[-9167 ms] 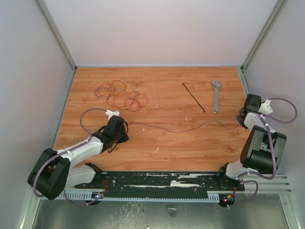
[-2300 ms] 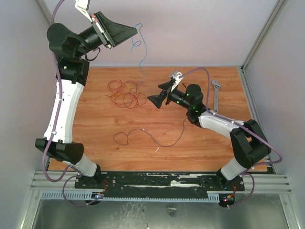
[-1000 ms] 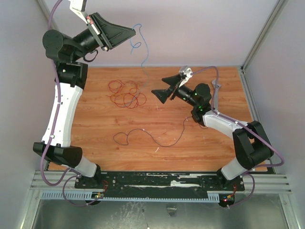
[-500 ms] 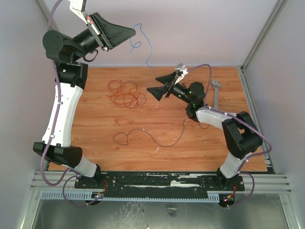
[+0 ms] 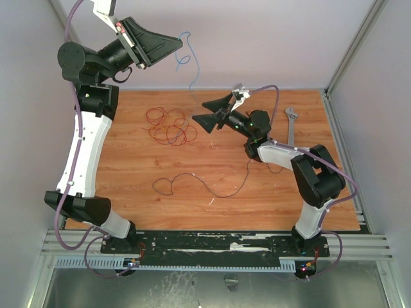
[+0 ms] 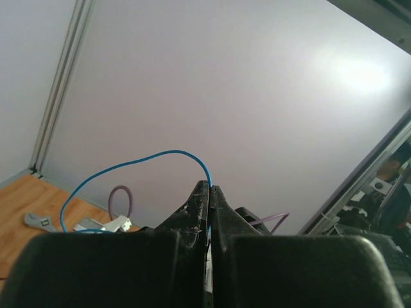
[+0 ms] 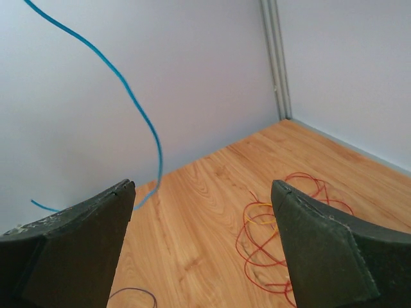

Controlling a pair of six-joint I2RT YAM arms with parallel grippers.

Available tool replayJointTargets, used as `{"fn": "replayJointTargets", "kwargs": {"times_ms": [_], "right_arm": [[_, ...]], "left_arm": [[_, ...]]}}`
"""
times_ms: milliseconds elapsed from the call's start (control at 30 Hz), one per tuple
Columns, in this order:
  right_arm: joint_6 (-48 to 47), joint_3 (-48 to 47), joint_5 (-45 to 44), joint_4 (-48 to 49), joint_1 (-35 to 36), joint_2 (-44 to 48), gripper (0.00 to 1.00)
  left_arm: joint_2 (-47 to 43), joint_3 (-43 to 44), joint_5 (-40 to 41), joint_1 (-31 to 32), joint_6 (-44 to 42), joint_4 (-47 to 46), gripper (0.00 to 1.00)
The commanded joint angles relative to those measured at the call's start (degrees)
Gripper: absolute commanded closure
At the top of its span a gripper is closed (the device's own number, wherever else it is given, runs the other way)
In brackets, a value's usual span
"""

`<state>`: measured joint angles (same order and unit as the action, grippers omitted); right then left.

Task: Zip-tie the wires
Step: Straighten the cable at the center of the board.

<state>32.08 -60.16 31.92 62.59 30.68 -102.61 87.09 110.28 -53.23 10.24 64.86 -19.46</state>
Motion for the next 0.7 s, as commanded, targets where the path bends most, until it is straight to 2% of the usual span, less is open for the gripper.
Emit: {"fn": "replayJointTargets", "kwargs": {"times_ms": [0,133,200,300,367,433,533,667], "right_arm": [[3.0,-2.5,2.6,5.2,1.6,-1.8,0.12],[3.0,-3.6,2.8,5.0,2.4,-2.9,0.17],[2.8,-3.8,2.6,4.4,2.4,-3.2,0.34],[0.9,-3.1,1.1,0.1,2.2,-1.6,0.68],[-1.2,-1.7,-1.2,-5.0,1.8,1.5,0.86],[-3.9,0.7,-4.4,-11.4,1.1,5.6,0.98],[-9.5,2.8,-9.4,-25.0,-0.8,12.6,1.00],[-20.4,1.7,-19.4,-50.7,-2.4,20.5,1.00]], "left_arm": [[-1.5,-0.3,-0.8,-0.3,0.7,-1.6,1.00],[-1.6,-0.3,-0.8,-0.3,0.8,-1.7,1.00],[-1.7,-0.1,-0.8,-0.3,0.6,-1.6,1.00],[-2.0,0.1,-0.6,-0.4,-2.1,1.3,1.00],[-2.5,0.2,0.2,-0.8,-6.5,5.9,1.00],[-3.1,-0.1,2.0,-1.5,-12.4,12.7,1.00],[-4.6,-1.8,7.0,-2.7,-22.4,23.5,1.00],[-7.1,-6.2,17.1,-2.9,-33.7,35.7,1.00]]}}
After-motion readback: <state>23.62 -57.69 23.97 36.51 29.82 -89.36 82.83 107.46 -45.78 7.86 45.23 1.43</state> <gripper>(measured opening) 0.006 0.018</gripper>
